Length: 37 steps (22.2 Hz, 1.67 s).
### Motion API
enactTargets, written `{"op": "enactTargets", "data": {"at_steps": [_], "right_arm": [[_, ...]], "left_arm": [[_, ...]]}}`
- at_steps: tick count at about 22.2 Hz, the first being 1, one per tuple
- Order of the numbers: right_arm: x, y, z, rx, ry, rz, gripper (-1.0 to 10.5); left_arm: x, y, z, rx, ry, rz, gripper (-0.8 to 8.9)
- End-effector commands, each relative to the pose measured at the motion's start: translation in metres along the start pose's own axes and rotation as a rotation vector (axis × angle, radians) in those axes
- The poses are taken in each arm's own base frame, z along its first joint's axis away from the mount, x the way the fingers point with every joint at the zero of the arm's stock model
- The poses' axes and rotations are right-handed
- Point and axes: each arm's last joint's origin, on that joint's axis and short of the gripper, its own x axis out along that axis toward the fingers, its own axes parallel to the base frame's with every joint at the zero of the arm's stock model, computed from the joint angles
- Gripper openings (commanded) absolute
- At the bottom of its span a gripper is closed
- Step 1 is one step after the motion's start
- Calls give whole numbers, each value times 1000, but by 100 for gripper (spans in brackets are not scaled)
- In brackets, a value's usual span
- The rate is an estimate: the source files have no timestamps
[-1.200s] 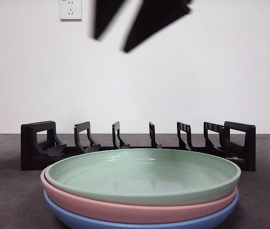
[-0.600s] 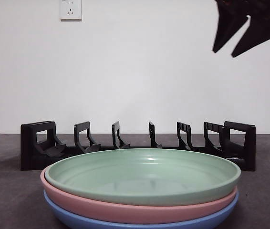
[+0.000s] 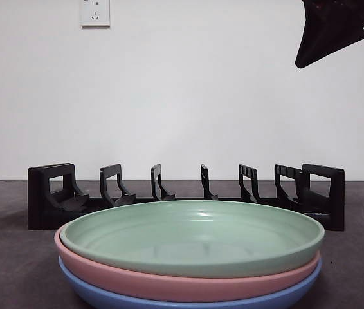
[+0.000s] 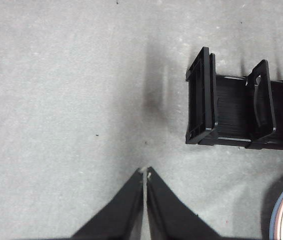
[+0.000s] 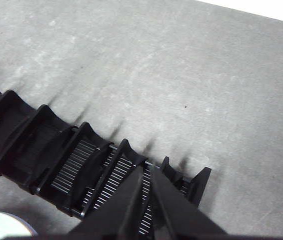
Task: Place the plate
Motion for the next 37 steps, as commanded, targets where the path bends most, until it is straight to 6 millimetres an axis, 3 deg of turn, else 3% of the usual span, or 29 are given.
{"op": "enactTargets", "data": {"at_steps": [1,5,8,12,16,19,25,37], "right_arm": [[1,1,4,-12,-13,1,21],[1,1,4,-12,-13,1,21],[1,1,4,-12,-13,1,21],[1,1,4,-12,-13,1,21],[1,1,4,-12,-13,1,21],[1,1,4,-12,-13,1,21],[1,1,5,-13,-20,2,21],[0,1,12,-29,-94,-1,21]], "left_arm": [[-3,-1,5,0,-18,-4,7],[-4,0,5,22,-28,0,7],[8,4,-9,-14,-237,-33,7],[32,16,-69,78,-577,-59,7],[57,29,-132,126,-635,-32,7],[74,33,-159,123,-678,-35,7],[91,36,-175,117,-634,-34,7],[90,36,-174,115,-641,-36,7]]}}
